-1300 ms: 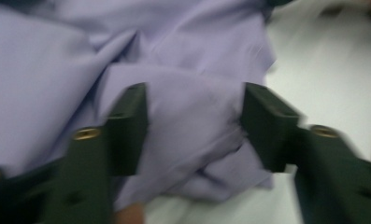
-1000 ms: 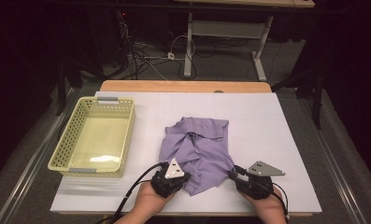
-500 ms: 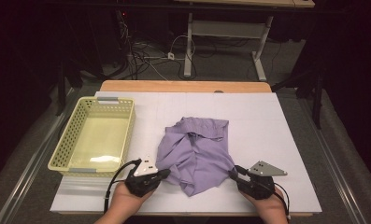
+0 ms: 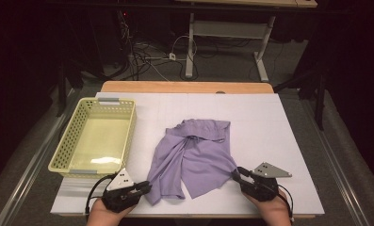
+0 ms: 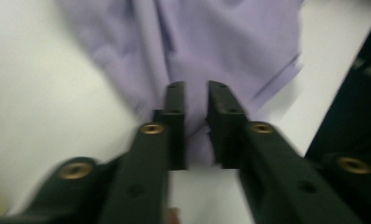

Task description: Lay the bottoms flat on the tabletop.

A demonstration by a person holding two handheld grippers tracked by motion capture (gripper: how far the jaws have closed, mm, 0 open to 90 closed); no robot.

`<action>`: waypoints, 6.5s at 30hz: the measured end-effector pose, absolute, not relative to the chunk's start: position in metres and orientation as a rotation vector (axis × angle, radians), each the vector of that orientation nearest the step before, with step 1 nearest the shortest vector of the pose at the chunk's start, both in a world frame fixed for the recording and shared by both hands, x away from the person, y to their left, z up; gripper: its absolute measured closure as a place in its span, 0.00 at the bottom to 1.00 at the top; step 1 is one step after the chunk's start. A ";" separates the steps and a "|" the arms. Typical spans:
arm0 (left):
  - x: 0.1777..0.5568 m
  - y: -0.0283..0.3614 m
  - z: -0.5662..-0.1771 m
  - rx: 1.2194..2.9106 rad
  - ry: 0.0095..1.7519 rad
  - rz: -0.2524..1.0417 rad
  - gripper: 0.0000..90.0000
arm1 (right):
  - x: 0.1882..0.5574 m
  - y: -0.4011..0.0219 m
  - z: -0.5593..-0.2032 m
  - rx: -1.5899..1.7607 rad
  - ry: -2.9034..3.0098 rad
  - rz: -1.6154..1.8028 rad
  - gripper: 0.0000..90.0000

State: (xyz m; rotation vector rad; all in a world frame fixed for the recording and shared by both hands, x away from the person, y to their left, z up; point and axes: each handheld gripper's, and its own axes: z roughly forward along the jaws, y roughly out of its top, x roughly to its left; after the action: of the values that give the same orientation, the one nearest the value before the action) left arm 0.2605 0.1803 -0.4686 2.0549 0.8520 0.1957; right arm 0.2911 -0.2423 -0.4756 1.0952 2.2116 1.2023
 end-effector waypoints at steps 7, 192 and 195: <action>0.300 0.133 -0.461 2.001 0.863 0.252 0.43 | 0.291 -0.241 -0.477 1.098 2.214 1.194 0.71; 0.287 0.159 -0.476 1.969 0.805 0.377 0.15 | 0.383 -0.146 -0.439 0.955 2.200 1.024 0.89; 0.286 0.160 -0.476 1.967 0.805 0.376 0.15 | 0.399 -0.143 -0.436 0.965 2.188 1.014 0.89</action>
State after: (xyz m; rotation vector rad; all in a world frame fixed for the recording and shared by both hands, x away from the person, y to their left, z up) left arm 0.2864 0.1599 -0.4757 1.9667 0.8053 0.3764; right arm 0.3990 -0.1432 -0.4356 0.9648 2.1876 1.0142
